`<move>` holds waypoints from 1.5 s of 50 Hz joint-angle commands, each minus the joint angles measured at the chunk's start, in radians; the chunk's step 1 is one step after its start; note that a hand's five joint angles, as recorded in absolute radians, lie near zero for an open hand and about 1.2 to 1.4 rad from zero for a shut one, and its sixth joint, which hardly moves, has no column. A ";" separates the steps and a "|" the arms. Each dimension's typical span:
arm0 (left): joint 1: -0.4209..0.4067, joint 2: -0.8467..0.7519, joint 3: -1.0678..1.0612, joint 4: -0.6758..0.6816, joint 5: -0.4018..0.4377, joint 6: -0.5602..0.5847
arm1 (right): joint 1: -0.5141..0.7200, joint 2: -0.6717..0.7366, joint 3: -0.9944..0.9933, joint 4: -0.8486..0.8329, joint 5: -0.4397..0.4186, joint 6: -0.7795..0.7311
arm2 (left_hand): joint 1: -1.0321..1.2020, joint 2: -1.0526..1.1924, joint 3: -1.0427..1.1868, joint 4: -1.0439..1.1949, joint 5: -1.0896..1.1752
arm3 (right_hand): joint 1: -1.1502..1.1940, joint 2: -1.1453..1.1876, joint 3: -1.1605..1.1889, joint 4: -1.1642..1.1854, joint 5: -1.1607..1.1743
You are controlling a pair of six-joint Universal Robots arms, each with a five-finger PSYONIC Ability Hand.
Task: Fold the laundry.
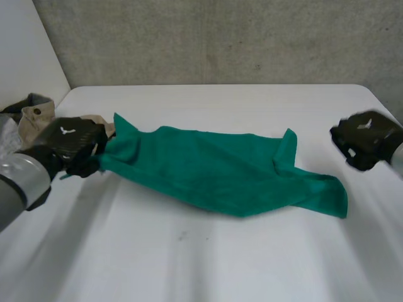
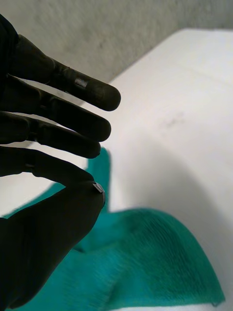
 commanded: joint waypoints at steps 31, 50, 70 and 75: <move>-0.098 -0.023 0.056 -0.014 -0.155 -0.056 | -0.055 0.030 0.397 -0.256 -0.056 0.082 | 0.229 0.176 0.181 0.173 0.221 | -0.351 -0.524 -0.538 -0.545 -0.529; -0.095 -0.045 0.051 0.009 -0.158 -0.054 | 0.002 0.188 0.268 -0.323 -0.047 0.079 | 0.203 0.149 0.155 0.147 0.195 | -0.178 -0.351 -0.365 -0.372 -0.356; -0.057 0.154 0.055 -0.021 -0.161 -0.043 | -0.006 -0.120 0.078 -0.088 -0.004 0.111 | 0.238 0.184 0.190 0.182 0.230 | 0.403 0.230 0.215 0.209 0.224; -0.014 0.256 0.085 -0.028 -0.155 -0.045 | -0.006 -0.194 -0.086 0.052 0.004 0.105 | 0.244 0.190 0.196 0.188 0.236 | 0.403 0.230 0.215 0.209 0.224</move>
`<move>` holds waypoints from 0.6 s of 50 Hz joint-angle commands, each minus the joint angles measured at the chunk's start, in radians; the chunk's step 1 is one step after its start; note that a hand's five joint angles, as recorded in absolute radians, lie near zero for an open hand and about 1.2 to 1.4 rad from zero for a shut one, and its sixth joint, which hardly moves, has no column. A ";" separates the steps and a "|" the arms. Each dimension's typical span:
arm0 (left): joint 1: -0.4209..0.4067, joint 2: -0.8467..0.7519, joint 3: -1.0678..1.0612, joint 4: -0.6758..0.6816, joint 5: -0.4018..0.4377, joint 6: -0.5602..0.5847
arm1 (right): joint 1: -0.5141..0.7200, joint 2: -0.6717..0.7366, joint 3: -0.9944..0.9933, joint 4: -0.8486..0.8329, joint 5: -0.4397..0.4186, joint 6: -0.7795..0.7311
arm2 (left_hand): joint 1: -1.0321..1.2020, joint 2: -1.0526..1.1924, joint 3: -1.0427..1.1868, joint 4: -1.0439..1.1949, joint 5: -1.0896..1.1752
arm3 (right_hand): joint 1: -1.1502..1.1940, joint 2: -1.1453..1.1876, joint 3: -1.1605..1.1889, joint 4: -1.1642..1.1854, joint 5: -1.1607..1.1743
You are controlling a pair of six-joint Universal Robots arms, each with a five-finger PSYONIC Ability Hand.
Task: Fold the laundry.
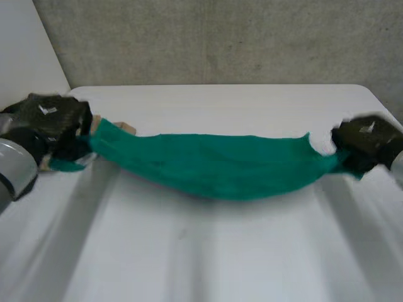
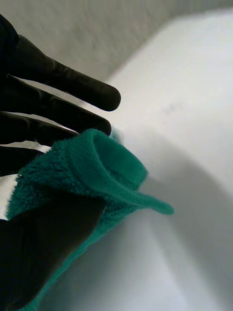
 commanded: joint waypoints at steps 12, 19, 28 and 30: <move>0.072 0.092 -0.033 -0.064 0.010 0.016 | 0.009 -0.039 -0.379 0.523 0.019 -0.164 | 0.229 0.179 0.181 0.179 0.221 | 0.419 0.224 0.219 0.208 0.239; 0.038 -0.215 0.089 -0.018 -0.002 0.093 | 0.024 0.172 -0.492 0.514 0.112 -0.141 | 0.232 0.182 0.184 0.182 0.224 | 0.419 0.224 0.219 0.208 0.239; -0.033 -0.502 0.517 0.166 -0.094 0.108 | 0.116 0.317 -0.797 0.208 0.194 0.090 | 0.255 0.205 0.207 0.205 0.247 | 0.419 0.224 0.219 0.208 0.239; -0.036 -0.514 0.583 0.232 -0.105 0.110 | 0.119 0.320 -0.851 0.139 0.204 0.150 | 0.255 0.205 0.207 0.205 0.247 | 0.419 0.224 0.219 0.208 0.239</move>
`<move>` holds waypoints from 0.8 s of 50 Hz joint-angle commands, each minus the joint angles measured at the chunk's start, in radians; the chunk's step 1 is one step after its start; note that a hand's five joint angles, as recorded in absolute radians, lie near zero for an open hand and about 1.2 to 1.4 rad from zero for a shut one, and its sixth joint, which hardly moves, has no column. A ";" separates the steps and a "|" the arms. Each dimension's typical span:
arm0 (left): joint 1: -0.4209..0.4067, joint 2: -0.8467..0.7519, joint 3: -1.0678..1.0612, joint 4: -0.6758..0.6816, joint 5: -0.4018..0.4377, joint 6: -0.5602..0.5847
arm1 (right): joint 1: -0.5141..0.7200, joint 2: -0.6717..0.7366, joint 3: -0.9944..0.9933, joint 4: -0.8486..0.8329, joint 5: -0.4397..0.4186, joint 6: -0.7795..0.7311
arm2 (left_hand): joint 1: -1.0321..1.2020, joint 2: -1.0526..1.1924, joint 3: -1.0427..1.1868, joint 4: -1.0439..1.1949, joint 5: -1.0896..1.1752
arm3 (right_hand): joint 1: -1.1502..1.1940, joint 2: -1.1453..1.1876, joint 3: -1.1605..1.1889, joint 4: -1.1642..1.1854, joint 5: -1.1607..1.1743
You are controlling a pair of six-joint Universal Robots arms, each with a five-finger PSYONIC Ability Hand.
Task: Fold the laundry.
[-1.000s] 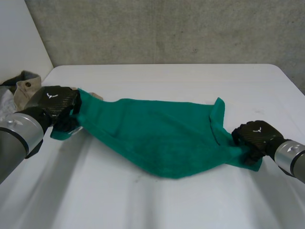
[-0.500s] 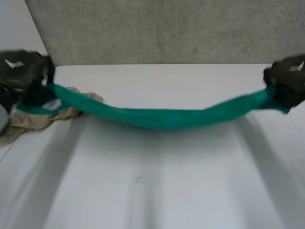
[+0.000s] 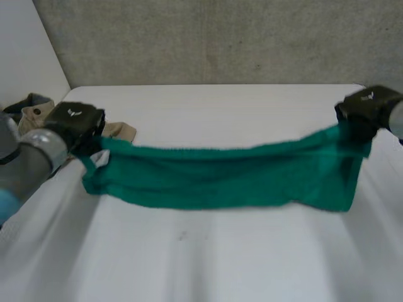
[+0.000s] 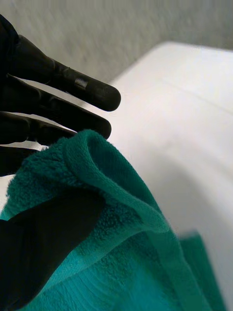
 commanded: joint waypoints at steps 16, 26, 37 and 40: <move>-0.034 -0.030 0.315 0.545 -0.148 -0.005 | 0.044 0.007 -0.329 -0.500 0.122 0.405 | 0.255 0.204 0.207 0.203 0.247 | 0.419 0.224 0.219 0.208 0.230; -0.062 -0.047 -0.004 0.526 -0.122 0.002 | 0.044 0.118 -0.186 -0.228 0.023 0.219 | 0.255 0.204 0.207 0.203 0.247 | 0.419 0.224 0.219 0.208 0.230; -0.072 -0.153 -0.193 0.382 -0.131 0.038 | 0.036 0.259 -0.034 -0.122 0.036 0.053 | 0.255 0.204 0.207 0.203 0.247 | 0.419 0.224 0.219 0.208 0.230; -0.074 -0.141 -0.225 0.302 -0.134 0.050 | 0.030 0.251 -0.010 -0.058 0.043 0.025 | 0.255 0.204 0.207 0.203 0.247 | 0.419 0.224 0.219 0.208 0.230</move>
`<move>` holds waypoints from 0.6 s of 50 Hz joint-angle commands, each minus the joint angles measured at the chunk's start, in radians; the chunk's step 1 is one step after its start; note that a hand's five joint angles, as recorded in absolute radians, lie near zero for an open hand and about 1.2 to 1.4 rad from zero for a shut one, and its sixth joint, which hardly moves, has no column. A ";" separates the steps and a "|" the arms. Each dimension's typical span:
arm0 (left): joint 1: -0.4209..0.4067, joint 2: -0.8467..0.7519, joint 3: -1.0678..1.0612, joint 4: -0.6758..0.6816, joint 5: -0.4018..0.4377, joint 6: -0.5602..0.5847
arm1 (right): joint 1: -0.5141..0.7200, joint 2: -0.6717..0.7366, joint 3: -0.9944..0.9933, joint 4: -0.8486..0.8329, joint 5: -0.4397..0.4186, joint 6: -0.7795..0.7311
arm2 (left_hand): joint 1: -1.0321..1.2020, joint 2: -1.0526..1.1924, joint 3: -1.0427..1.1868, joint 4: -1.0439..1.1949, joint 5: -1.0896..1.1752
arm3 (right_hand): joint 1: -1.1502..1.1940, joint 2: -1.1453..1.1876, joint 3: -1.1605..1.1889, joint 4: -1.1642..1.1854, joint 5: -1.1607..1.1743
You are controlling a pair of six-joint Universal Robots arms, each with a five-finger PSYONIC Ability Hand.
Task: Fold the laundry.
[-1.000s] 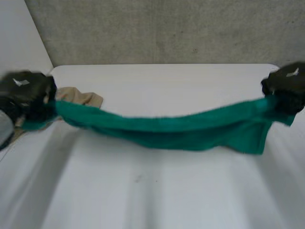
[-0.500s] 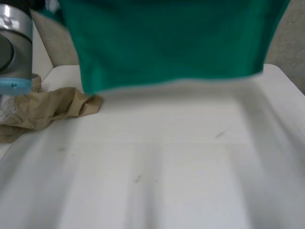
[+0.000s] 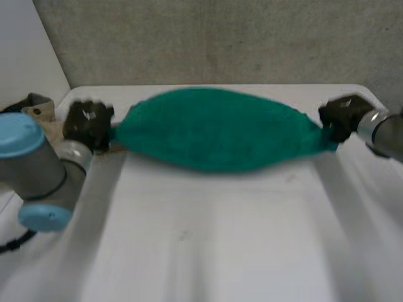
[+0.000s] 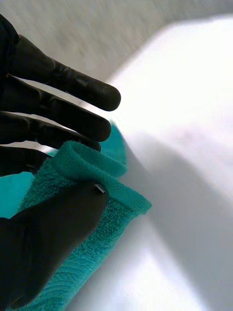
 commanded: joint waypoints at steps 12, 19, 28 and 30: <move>0.005 0.331 -0.246 -0.520 -0.008 0.046 | -0.130 -0.253 0.386 0.265 0.014 -0.355 | 0.255 0.199 0.202 0.195 0.247 | 0.419 0.224 0.219 0.208 0.230; -0.003 0.496 -0.347 -0.698 0.006 0.107 | -0.214 -0.418 0.591 0.286 0.014 -0.514 | 0.255 0.199 0.202 0.195 0.247 | 0.419 0.224 0.219 0.208 0.230; -0.054 0.488 -0.376 -0.726 0.000 0.205 | -0.262 -0.463 0.679 0.302 0.005 -0.619 | 0.255 0.199 0.202 0.195 0.247 | 0.419 0.224 0.219 0.208 0.230; -0.063 0.459 -0.350 -0.710 -0.003 0.208 | -0.263 -0.450 0.670 0.296 0.002 -0.614 | 0.255 0.199 0.202 0.195 0.247 | 0.419 0.224 0.219 0.208 0.230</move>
